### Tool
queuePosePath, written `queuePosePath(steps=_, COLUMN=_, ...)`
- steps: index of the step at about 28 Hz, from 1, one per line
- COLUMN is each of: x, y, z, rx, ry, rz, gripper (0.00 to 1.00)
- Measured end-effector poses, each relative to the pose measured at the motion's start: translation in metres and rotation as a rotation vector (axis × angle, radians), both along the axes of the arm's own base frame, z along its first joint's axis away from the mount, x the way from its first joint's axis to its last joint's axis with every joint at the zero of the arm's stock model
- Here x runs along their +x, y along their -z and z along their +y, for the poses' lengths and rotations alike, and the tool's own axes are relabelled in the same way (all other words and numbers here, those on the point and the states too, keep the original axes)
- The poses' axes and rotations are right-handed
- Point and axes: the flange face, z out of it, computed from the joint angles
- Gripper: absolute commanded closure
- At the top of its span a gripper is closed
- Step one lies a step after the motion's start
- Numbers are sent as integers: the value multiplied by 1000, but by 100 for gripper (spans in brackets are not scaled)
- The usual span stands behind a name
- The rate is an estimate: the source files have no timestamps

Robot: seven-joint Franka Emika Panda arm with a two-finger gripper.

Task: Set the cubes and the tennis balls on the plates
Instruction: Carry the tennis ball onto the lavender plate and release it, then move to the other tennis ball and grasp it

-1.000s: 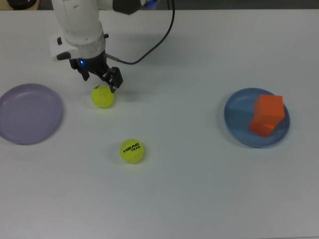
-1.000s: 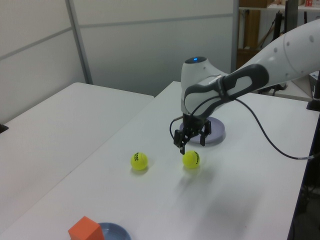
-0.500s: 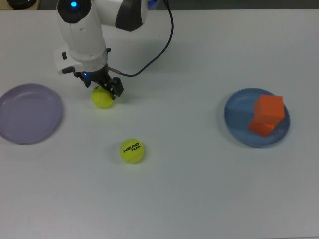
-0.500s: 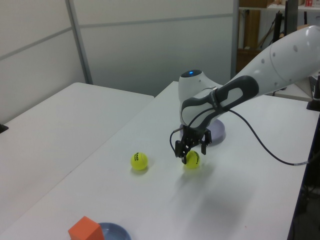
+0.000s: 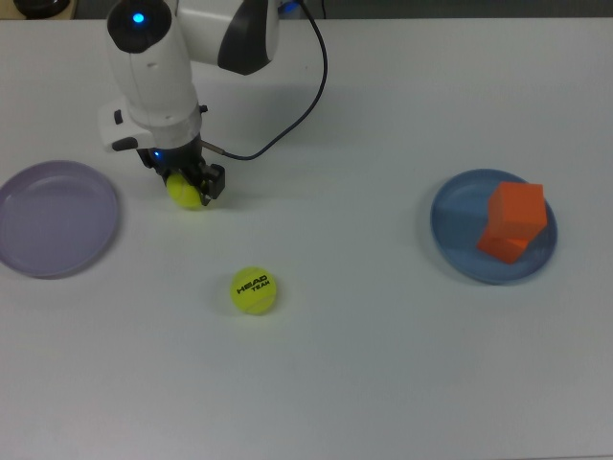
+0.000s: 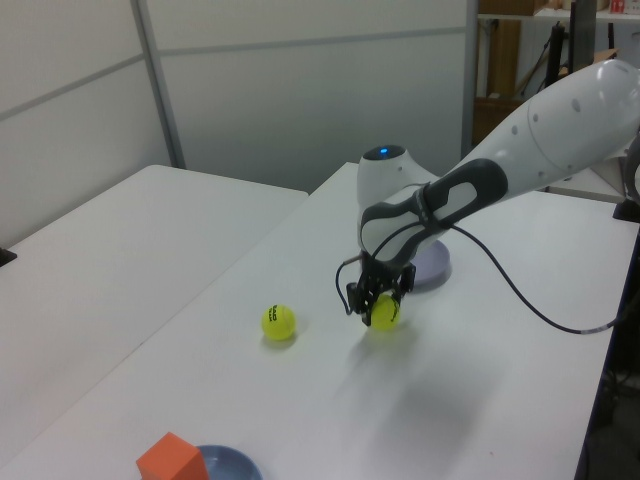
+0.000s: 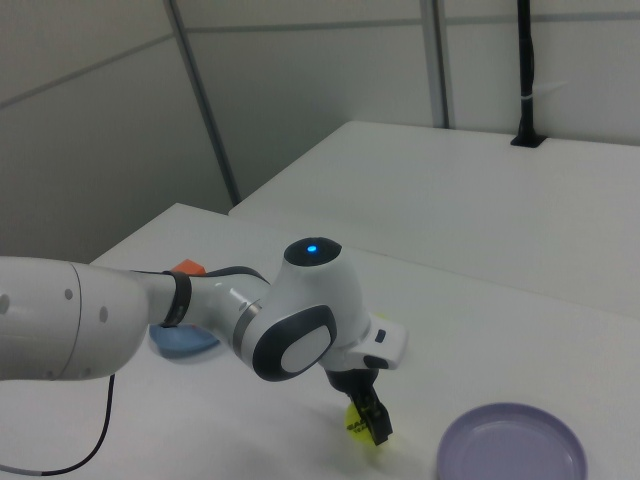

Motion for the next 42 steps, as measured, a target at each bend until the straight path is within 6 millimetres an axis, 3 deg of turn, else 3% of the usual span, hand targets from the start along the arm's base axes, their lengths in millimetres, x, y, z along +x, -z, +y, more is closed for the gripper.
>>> queuePosePath(steps=3, x=5, y=-14, z=-14, rx=-2, ry=14, rz=-27, gripper=100)
queuePosePath(steps=12, x=25, y=-70, z=-108, rx=45, ry=143, rz=-152, gripper=100)
queuePosePath(steps=15, x=32, y=-73, z=-131, rx=44, ry=179, rz=-170, gripper=100)
queuePosePath(steps=18, x=41, y=-61, z=-141, rx=31, ry=195, rz=-160, gripper=100)
queuePosePath(steps=19, x=44, y=-54, z=-142, rx=26, ry=198, rz=-153, gripper=100)
queuePosePath(steps=20, x=49, y=-43, z=-143, rx=21, ry=202, rz=-142, gripper=90)
queuePosePath(steps=21, x=51, y=-36, z=-143, rx=18, ry=204, rz=-134, gripper=65)
queuePosePath(steps=22, x=54, y=-29, z=-143, rx=17, ry=207, rz=-126, gripper=25)
queuePosePath(steps=23, x=56, y=-22, z=-143, rx=15, ry=209, rz=-118, gripper=0)
queuePosePath(steps=27, x=60, y=1, z=-145, rx=3, ry=213, rz=-91, gripper=0)
queuePosePath(steps=31, x=64, y=-3, z=-146, rx=2, ry=213, rz=-101, gripper=0)
queuePosePath(steps=34, x=69, y=-26, z=-143, rx=12, ry=208, rz=-136, gripper=0)
queuePosePath(steps=37, x=72, y=-66, z=-130, rx=40, ry=186, rz=-170, gripper=0)
queuePosePath(steps=40, x=78, y=-107, z=-101, rx=74, ry=136, rz=-206, gripper=0)
queuePosePath(steps=42, x=81, y=-121, z=-77, rx=94, ry=100, rz=-220, gripper=0)
